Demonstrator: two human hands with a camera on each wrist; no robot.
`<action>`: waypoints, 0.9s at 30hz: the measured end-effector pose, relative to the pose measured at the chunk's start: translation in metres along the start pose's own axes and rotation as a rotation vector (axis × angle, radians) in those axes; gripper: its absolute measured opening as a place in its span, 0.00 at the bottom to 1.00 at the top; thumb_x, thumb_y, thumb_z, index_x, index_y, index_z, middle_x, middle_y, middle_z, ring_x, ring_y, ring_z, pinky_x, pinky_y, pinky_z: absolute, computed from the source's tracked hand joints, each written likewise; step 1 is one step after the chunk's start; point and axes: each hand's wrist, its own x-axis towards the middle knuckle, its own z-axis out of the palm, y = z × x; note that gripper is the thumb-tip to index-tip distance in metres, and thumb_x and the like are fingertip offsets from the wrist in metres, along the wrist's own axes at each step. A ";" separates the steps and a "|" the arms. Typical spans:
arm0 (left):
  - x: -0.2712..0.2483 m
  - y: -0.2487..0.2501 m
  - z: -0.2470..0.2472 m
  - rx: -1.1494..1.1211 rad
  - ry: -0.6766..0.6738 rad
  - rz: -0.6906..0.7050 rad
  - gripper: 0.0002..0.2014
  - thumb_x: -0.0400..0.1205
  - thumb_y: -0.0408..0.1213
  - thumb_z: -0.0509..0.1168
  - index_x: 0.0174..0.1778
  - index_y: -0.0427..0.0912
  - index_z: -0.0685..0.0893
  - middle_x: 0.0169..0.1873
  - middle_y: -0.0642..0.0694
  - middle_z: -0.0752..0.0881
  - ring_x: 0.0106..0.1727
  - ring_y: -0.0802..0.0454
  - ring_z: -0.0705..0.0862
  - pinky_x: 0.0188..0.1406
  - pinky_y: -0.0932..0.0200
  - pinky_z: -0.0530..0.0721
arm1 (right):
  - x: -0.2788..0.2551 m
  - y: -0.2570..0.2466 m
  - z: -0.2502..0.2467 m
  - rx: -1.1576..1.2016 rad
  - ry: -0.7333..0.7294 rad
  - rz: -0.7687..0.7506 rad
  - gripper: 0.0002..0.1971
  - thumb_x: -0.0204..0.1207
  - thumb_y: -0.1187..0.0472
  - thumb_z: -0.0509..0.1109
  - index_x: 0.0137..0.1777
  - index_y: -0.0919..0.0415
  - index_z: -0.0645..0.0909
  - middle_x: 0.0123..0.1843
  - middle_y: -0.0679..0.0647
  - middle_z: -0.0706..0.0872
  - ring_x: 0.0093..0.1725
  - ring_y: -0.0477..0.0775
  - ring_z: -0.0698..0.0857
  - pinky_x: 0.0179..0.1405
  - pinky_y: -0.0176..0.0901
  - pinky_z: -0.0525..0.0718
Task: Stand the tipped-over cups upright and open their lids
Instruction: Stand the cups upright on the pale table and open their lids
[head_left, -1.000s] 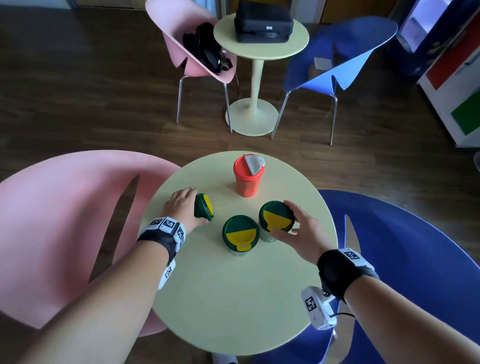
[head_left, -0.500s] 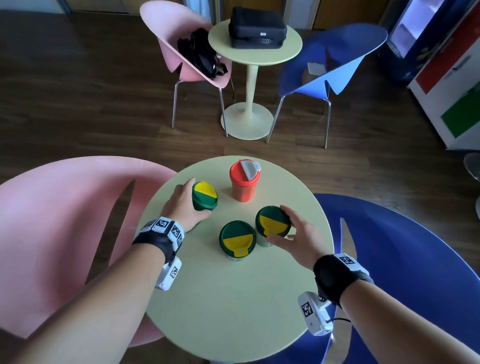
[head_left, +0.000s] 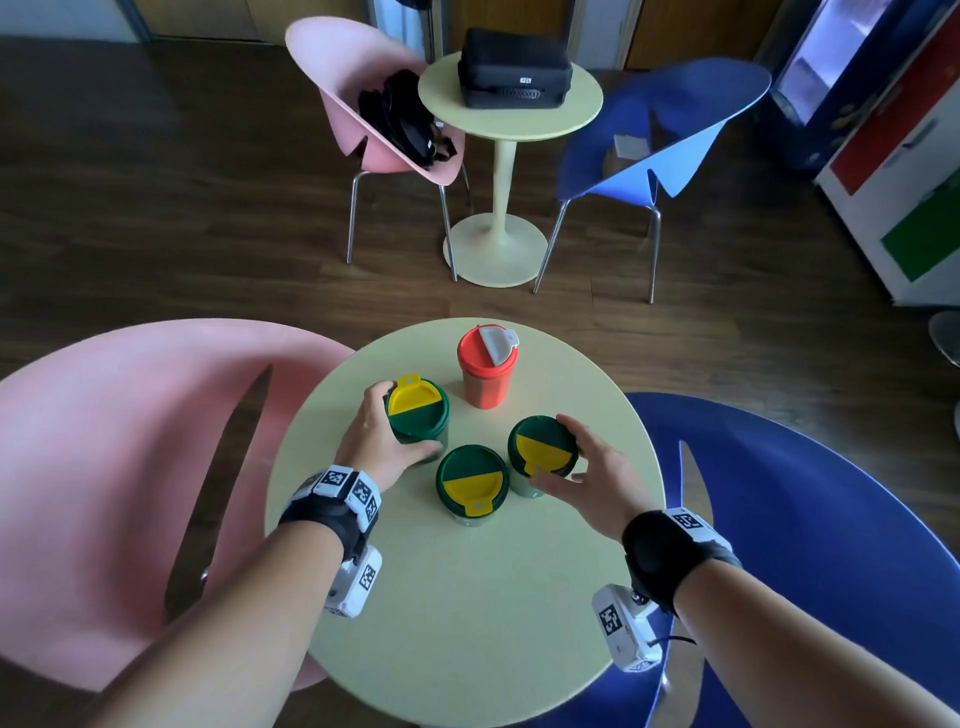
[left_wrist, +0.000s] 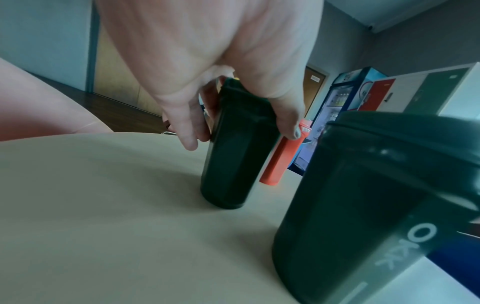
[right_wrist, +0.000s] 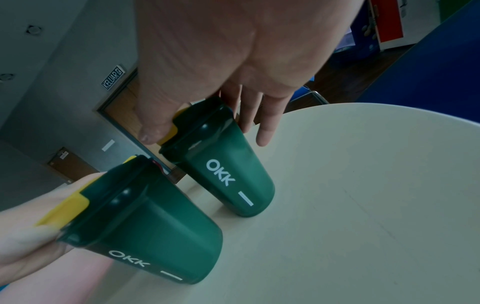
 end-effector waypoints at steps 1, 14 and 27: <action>-0.001 0.000 0.000 -0.009 0.000 0.000 0.51 0.61 0.54 0.85 0.77 0.51 0.65 0.72 0.47 0.79 0.67 0.40 0.81 0.59 0.52 0.79 | 0.000 0.000 0.000 -0.003 0.004 -0.002 0.47 0.64 0.37 0.81 0.84 0.41 0.67 0.70 0.39 0.83 0.68 0.45 0.83 0.69 0.49 0.85; -0.027 0.025 -0.022 -0.119 0.212 0.083 0.32 0.78 0.53 0.73 0.77 0.45 0.74 0.71 0.44 0.79 0.72 0.42 0.74 0.72 0.45 0.74 | 0.001 -0.006 -0.004 -0.037 -0.007 -0.015 0.45 0.66 0.42 0.84 0.83 0.46 0.69 0.70 0.41 0.83 0.69 0.46 0.82 0.68 0.50 0.85; -0.099 0.041 0.025 0.058 -0.108 0.082 0.49 0.68 0.63 0.75 0.82 0.45 0.68 0.73 0.46 0.73 0.74 0.46 0.74 0.72 0.50 0.77 | 0.018 -0.039 -0.017 -0.403 -0.104 -0.070 0.43 0.62 0.36 0.80 0.76 0.54 0.76 0.67 0.50 0.77 0.64 0.57 0.80 0.63 0.51 0.83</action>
